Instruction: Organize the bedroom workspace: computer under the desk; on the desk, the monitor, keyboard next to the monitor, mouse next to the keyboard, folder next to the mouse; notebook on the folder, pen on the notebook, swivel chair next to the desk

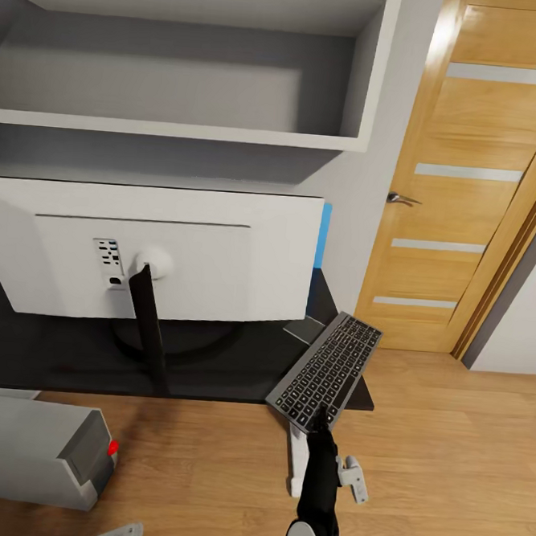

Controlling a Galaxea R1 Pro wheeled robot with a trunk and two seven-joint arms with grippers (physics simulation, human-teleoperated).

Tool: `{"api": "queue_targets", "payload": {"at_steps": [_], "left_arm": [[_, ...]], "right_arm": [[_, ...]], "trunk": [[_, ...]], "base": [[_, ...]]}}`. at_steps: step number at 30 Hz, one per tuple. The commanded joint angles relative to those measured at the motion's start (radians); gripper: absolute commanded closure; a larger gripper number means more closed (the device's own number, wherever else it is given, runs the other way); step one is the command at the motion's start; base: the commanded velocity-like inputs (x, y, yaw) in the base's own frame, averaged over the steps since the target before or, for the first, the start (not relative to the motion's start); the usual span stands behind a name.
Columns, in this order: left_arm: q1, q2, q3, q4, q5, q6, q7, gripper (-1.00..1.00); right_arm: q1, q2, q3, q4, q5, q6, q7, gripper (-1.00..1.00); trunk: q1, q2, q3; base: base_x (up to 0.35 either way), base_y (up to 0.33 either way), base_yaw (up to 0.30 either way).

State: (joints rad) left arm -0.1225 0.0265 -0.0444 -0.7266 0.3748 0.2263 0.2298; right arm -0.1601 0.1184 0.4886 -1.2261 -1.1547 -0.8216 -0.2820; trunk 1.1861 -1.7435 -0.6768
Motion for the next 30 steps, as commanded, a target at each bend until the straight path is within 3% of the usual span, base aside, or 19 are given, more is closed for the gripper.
{"api": "queue_targets", "payload": {"at_steps": [1,30], "left_arm": [[0.0,0.001,-0.005,-0.002,0.009,0.004,0.008,-1.0],[0.0,0.001,-0.003,-0.002,0.01,0.004,0.008,-1.0]], "right_arm": [[-0.001,0.0,-0.001,-0.001,0.003,-0.004,-0.008,-1.0],[-0.001,-0.006,-0.016,-0.006,0.004,-0.004,-0.008,-1.0]], "trunk": [[0.0,-0.001,-0.001],[0.0,-0.001,-0.001]], "base": [[0.0,0.0,0.0],[0.0,0.0,0.0]]}}
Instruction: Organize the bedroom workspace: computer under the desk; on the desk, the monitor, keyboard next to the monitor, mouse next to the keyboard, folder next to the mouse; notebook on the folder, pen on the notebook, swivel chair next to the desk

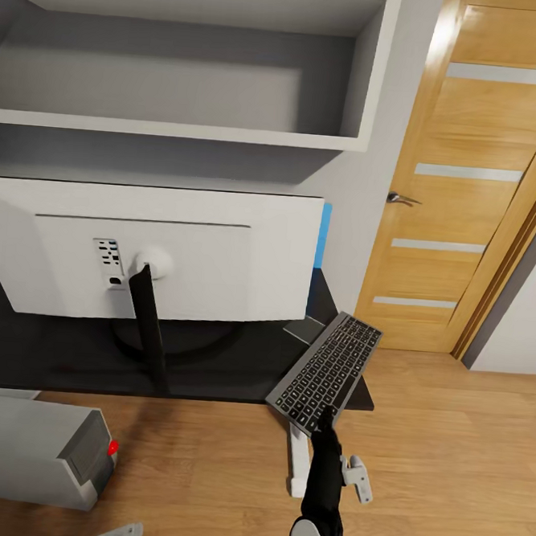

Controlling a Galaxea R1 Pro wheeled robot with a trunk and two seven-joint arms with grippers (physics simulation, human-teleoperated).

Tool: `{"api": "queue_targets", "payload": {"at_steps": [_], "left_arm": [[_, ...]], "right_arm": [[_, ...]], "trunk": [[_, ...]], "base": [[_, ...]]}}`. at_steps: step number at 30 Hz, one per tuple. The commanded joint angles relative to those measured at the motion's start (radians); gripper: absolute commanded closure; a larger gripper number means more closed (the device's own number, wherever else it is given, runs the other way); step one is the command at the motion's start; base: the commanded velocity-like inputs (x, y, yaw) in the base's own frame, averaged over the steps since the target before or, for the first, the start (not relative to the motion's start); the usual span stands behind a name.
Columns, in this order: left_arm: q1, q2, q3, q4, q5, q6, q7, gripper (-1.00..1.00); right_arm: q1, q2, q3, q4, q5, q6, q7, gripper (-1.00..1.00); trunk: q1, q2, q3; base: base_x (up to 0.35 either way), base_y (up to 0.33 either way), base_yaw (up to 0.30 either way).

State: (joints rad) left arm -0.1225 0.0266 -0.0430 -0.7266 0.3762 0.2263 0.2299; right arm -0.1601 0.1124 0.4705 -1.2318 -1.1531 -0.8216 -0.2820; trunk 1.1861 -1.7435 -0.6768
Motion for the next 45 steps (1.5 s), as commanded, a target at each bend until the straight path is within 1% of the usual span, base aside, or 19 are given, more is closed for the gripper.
{"api": "queue_targets", "payload": {"at_steps": [1,3,7,8,13,20,24,26,27,31,32,35,36,37,38,39,42,45], "left_arm": [[0.0,0.001,-0.004,-0.002,0.009,0.004,0.008,-1.0],[0.0,0.001,-0.004,-0.002,0.009,0.004,0.008,-1.0],[0.0,0.001,-0.003,-0.002,0.009,0.004,0.009,-1.0],[0.0,0.001,-0.003,-0.002,0.009,0.004,0.009,-1.0],[0.0,0.001,-0.003,-0.002,0.009,0.004,0.009,-1.0],[0.0,0.001,-0.003,-0.002,0.009,0.004,0.009,-1.0],[0.0,0.001,-0.003,-0.002,0.009,0.004,0.009,-1.0],[0.0,0.001,-0.003,-0.002,0.009,0.004,0.009,-1.0],[0.0,0.001,-0.004,-0.002,0.01,0.004,0.009,-1.0],[0.0,0.001,-0.004,-0.002,0.011,0.004,0.009,-1.0],[0.0,0.001,-0.004,-0.002,0.011,0.004,0.009,-1.0],[0.0,0.001,-0.004,-0.002,0.01,0.004,0.009,-1.0],[0.0,0.001,-0.004,-0.002,0.01,0.004,0.009,-1.0],[0.0,0.001,-0.005,-0.002,0.01,0.004,0.009,-1.0],[0.0,0.001,-0.005,-0.002,0.01,0.004,0.009,-1.0],[0.0,0.001,-0.005,-0.002,0.01,0.004,0.009,-1.0],[0.0,0.001,-0.005,-0.002,0.01,0.004,0.009,-1.0],[0.0,0.001,-0.005,-0.002,0.01,0.004,0.009,-1.0]], "right_arm": [[-0.001,-0.001,0.002,-0.002,0.003,-0.004,-0.008,-1.0],[-0.001,-0.002,0.001,-0.008,0.003,-0.004,-0.008,-1.0],[-0.001,-0.003,-0.028,-0.014,0.003,0.0,-0.008,-1.0],[-0.001,-0.002,-0.042,-0.015,0.003,0.001,-0.008,-1.0],[-0.001,-0.003,-0.062,-0.031,0.003,0.002,-0.008,-1.0],[-0.001,-0.005,-0.068,-0.075,0.005,0.002,-0.008,-1.0],[-0.001,-0.006,-0.068,-0.083,0.005,0.002,-0.008,-1.0],[-0.001,-0.019,-0.068,-0.091,0.005,0.004,-0.008,-1.0],[-0.001,-0.057,-0.067,-0.118,0.001,0.007,-0.011,-1.0],[-0.001,-0.097,-0.067,-0.166,-0.001,0.025,-0.013,-1.0],[-0.001,-0.126,-0.071,-0.198,-0.008,0.061,-0.017,-1.0],[-0.001,-0.174,-0.091,-0.233,-0.033,0.131,-0.027,-1.0],[-0.001,-0.205,-0.126,-0.25,-0.072,0.195,-0.04,-1.0],[-0.001,-0.218,-0.158,-0.257,-0.105,0.244,-0.047,-1.0],[-0.001,-0.223,-0.175,-0.259,-0.121,0.271,-0.05,-1.0],[-0.001,-0.231,-0.216,-0.262,-0.149,0.33,-0.053,-1.0],[-0.001,-0.241,-0.296,-0.263,-0.179,0.423,-0.056,-1.0],[-0.001,-0.248,-0.391,-0.263,-0.195,0.52,-0.058,-1.0]], "trunk": [[0.0,-0.001,-0.001],[0.0,-0.001,-0.001],[0.0,-0.001,-0.001],[0.0,-0.001,-0.001],[0.0,-0.001,-0.001],[0.0,-0.001,-0.001],[0.0,-0.001,-0.001],[0.0,-0.001,-0.001],[0.0,-0.001,-0.001],[0.0,-0.001,-0.001],[0.0,-0.001,-0.001],[0.0,-0.001,-0.001],[0.0,-0.001,-0.001],[0.0,-0.001,-0.001],[0.0,-0.001,-0.001],[0.0,-0.001,-0.001],[0.0,-0.001,-0.001],[0.0,-0.001,-0.001]], "base": [[0.0,0.0,0.0],[0.0,0.0,0.0],[0.0,0.0,0.0],[0.0,0.0,0.0],[0.0,0.0,0.0],[0.0,0.0,0.0],[0.0,0.0,0.0],[0.0,0.0,0.0],[0.0,0.0,0.0],[0.0,0.0,0.0],[0.0,0.0,0.0],[0.0,0.0,0.0],[0.0,0.0,0.0],[0.0,0.0,0.0],[0.0,0.0,0.0],[0.0,0.0,0.0],[0.0,0.0,0.0],[0.0,0.0,0.0]]}}
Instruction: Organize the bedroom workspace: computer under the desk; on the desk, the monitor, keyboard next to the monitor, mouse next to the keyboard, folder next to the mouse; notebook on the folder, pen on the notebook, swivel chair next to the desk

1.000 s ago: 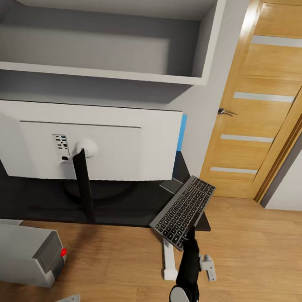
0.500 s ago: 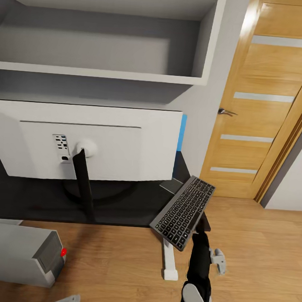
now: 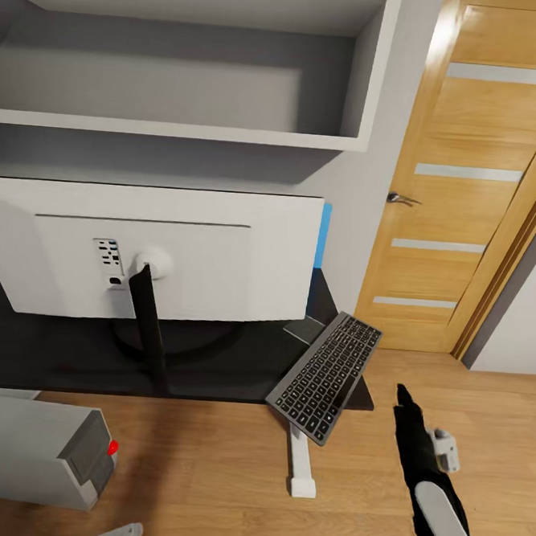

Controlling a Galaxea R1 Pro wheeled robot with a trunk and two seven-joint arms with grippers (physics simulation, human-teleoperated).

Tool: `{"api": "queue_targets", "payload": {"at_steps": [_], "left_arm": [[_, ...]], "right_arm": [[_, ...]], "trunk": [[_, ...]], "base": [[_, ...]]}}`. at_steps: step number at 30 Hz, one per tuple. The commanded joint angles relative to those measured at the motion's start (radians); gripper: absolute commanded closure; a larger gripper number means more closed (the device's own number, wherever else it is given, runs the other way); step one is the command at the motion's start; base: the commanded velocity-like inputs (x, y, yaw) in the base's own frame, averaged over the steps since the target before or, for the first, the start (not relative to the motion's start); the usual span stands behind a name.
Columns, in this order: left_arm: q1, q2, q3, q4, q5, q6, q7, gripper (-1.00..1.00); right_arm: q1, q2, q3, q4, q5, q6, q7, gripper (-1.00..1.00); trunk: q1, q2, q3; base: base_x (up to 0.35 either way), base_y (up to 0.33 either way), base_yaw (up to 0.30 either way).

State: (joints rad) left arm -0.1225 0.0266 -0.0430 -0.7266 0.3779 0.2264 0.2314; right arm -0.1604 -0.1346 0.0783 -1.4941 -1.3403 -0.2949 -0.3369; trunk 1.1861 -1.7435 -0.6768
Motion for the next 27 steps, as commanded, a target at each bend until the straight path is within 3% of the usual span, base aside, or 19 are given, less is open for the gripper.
{"api": "queue_targets", "payload": {"at_steps": [1,2,3,5,9,11,14,16,17,18,23,24,25,27], "left_arm": [[0.0,0.001,-0.005,-0.002,0.009,0.004,0.008,-1.0],[0.0,0.001,-0.005,-0.002,0.009,0.004,0.008,-1.0],[0.0,0.001,-0.005,-0.002,0.009,0.004,0.008,-1.0],[0.0,0.001,-0.004,-0.002,0.009,0.004,0.008,-1.0],[0.0,0.001,-0.002,-0.002,0.009,0.004,0.009,-1.0],[0.0,0.001,-0.001,-0.002,0.009,0.004,0.009,-1.0],[0.0,0.001,-0.001,-0.002,0.008,0.004,0.009,-1.0],[0.0,0.001,-0.001,-0.002,0.008,0.004,0.009,-1.0],[0.0,0.001,-0.001,-0.002,0.008,0.004,0.009,-1.0],[0.0,0.001,-0.002,-0.002,0.008,0.004,0.009,-1.0],[0.0,0.001,-0.001,-0.002,0.008,0.004,0.008,-1.0],[0.0,0.002,0.0,-0.002,0.008,0.004,0.007,-1.0],[0.0,0.002,0.001,-0.003,0.009,0.004,0.005,-1.0],[0.0,0.001,0.001,-0.002,0.01,0.005,0.005,-1.0]], "right_arm": [[-0.001,-0.004,-0.061,0.001,-0.016,0.06,-0.002,-1.0],[-0.001,-0.005,-0.178,0.009,-0.033,0.19,0.0,-1.0],[-0.001,-0.005,-0.23,0.013,-0.053,0.249,-0.001,-1.0],[-0.001,-0.006,-0.296,0.023,-0.096,0.324,-0.003,-1.0],[-0.002,-0.025,-0.348,0.082,-0.124,0.397,-0.005,-1.0],[-0.002,-0.047,-0.357,0.118,-0.108,0.411,-0.004,-1.0],[-0.002,-0.089,-0.361,0.178,-0.049,0.425,-0.001,-1.0],[-0.002,-0.112,-0.364,0.216,0.004,0.431,0.001,-1.0],[-0.002,-0.129,-0.366,0.248,0.062,0.434,0.002,-1.0],[-0.001,-0.148,-0.371,0.302,0.182,0.434,0.003,-1.0],[-0.001,-0.156,-0.373,0.384,0.344,0.434,0.005,-1.0],[-0.001,-0.154,-0.373,0.426,0.408,0.434,0.005,-1.0],[-0.001,-0.149,-0.371,0.577,0.547,0.427,0.006,-1.0],[-0.001,-0.147,-0.37,0.642,0.595,0.41,0.006,-1.0]], "trunk": [[0.0,-0.001,-0.001],[0.0,-0.001,-0.001],[0.0,-0.001,-0.001],[0.0,-0.001,-0.001],[0.0,-0.001,-0.001],[0.0,-0.001,-0.001],[0.0,-0.001,-0.001],[0.0,-0.001,-0.001],[0.0,-0.001,-0.001],[0.0,-0.001,-0.001],[0.0,-0.001,-0.001],[0.0,-0.001,-0.001],[0.0,-0.001,-0.001],[0.0,-0.001,-0.001]], "base": [[0.0,0.0,0.0],[0.0,0.0,0.0],[0.0,0.0,0.0],[0.0,0.0,0.0],[0.0,0.0,0.0],[0.0,0.0,0.0],[0.0,0.0,0.0],[0.0,0.0,0.0],[0.0,0.0,0.0],[0.0,0.0,0.0],[0.0,0.0,0.0],[0.0,0.0,0.0],[0.0,0.0,0.0],[0.0,0.0,0.0]]}}
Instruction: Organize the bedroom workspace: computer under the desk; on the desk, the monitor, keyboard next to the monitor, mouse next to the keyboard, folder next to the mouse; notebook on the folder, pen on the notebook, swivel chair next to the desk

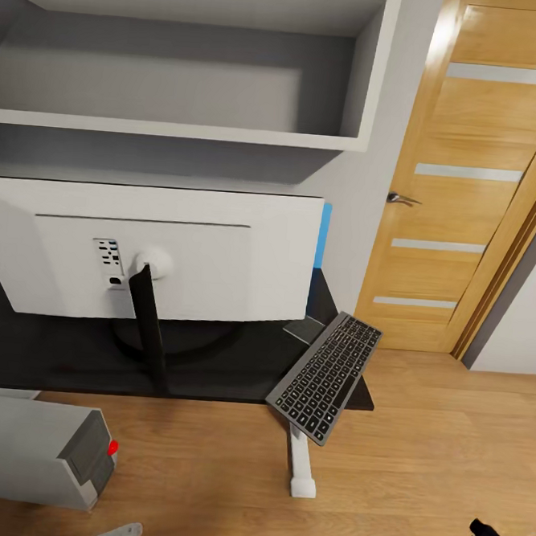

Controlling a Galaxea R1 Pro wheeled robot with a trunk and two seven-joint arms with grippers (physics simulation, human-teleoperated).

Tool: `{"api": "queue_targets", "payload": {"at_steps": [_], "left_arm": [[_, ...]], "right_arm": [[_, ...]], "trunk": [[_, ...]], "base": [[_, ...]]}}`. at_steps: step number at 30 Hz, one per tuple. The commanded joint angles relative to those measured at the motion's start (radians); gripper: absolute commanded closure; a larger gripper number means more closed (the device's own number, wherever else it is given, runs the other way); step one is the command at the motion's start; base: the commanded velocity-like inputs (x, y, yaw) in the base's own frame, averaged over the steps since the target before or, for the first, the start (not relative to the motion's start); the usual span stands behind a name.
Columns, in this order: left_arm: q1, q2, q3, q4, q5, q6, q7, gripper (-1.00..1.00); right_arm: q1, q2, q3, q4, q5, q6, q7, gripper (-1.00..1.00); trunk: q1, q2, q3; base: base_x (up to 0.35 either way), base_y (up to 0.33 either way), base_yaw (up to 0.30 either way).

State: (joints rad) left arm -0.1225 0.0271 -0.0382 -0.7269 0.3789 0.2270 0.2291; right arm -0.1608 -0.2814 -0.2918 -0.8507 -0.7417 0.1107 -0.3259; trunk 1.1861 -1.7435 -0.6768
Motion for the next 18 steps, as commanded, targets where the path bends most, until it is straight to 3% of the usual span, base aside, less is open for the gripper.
{"api": "queue_targets", "payload": {"at_steps": [1,3,10,18], "left_arm": [[0.0,0.001,-0.005,-0.002,0.009,0.004,0.008,-1.0],[0.0,0.0,-0.005,-0.003,0.009,0.004,0.007,-1.0],[0.0,0.001,-0.004,-0.008,0.01,0.005,0.007,-1.0],[0.0,0.001,-0.002,0.025,0.012,0.003,0.008,-1.0]], "right_arm": [[0.0,0.001,0.001,0.031,0.019,-0.011,-0.004,-1.0],[0.0,0.008,0.003,0.125,0.083,-0.081,0.001,-1.0],[0.0,0.048,0.009,0.275,0.2,-0.275,0.057,-1.0],[0.0,0.069,0.012,0.402,0.332,-0.389,0.106,-1.0]], "trunk": [[0.0,-0.001,-0.001],[0.0,-0.001,-0.001],[0.0,-0.001,-0.001],[0.0,-0.001,-0.001]], "base": [[0.0,0.0,0.0],[0.0,0.0,0.0],[0.0,0.0,0.0],[0.0,0.0,0.0]]}}
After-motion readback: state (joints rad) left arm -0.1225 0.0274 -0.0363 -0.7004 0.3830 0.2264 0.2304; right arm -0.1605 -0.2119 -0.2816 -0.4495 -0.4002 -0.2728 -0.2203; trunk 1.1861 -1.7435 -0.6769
